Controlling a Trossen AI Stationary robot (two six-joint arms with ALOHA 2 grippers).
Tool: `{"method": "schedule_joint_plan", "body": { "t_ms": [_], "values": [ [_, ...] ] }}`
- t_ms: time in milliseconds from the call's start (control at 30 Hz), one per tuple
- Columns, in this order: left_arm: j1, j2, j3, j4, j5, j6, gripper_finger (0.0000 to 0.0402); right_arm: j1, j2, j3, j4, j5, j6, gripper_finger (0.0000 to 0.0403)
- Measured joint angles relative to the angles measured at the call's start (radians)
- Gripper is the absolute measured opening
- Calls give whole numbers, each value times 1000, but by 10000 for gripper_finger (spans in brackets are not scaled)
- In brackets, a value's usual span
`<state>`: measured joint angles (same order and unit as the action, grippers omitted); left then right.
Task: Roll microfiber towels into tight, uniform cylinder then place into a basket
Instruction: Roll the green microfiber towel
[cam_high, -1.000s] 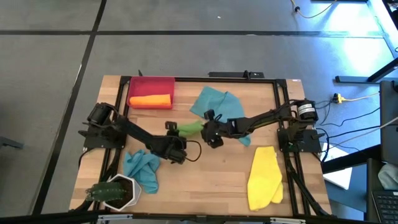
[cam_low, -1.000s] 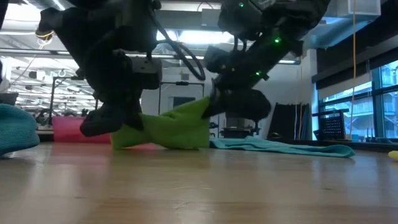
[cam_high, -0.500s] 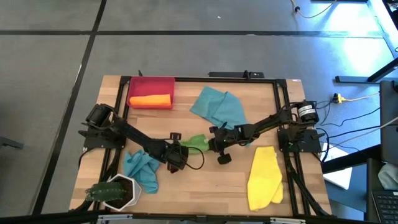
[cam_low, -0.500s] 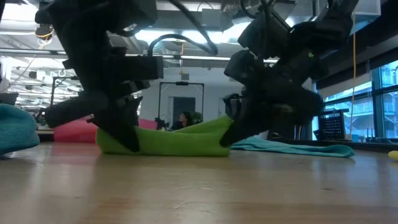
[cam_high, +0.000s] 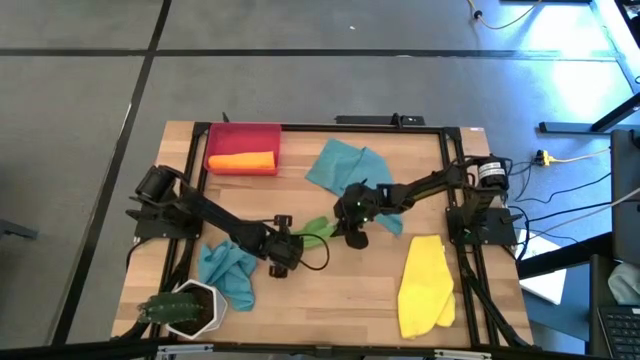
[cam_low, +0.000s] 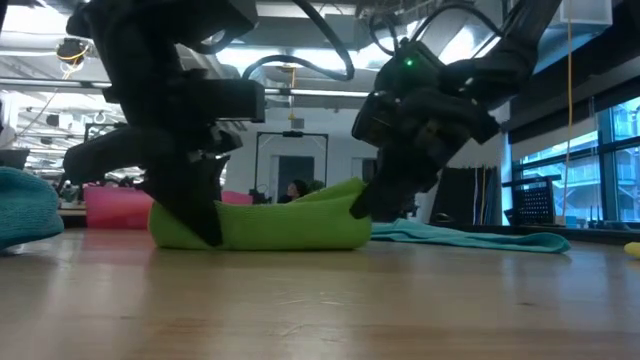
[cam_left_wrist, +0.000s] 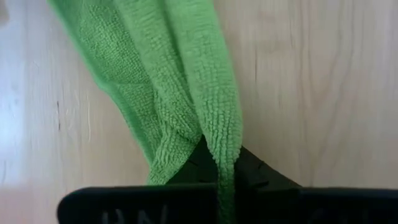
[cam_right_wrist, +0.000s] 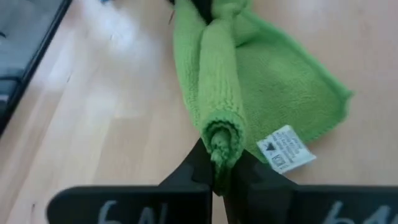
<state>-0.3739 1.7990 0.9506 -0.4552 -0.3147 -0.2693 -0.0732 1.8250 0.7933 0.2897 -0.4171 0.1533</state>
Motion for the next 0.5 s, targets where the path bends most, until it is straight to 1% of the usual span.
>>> {"method": "schedule_joint_plan", "body": {
  "t_ms": [167,300,400,500],
  "values": [
    [22,-27,-74,119,22,6,0,-45,4,0,-3,-31,31,12],
    [48,-50,-100,159,48,6,5,-53,47,8,-1,-33,60,12],
    [60,-64,-104,158,61,46,26,-53,91,23,2,-36,77,12],
    [65,-66,-105,154,65,82,63,-54,108,33,8,-40,79,12]
  ]
}}
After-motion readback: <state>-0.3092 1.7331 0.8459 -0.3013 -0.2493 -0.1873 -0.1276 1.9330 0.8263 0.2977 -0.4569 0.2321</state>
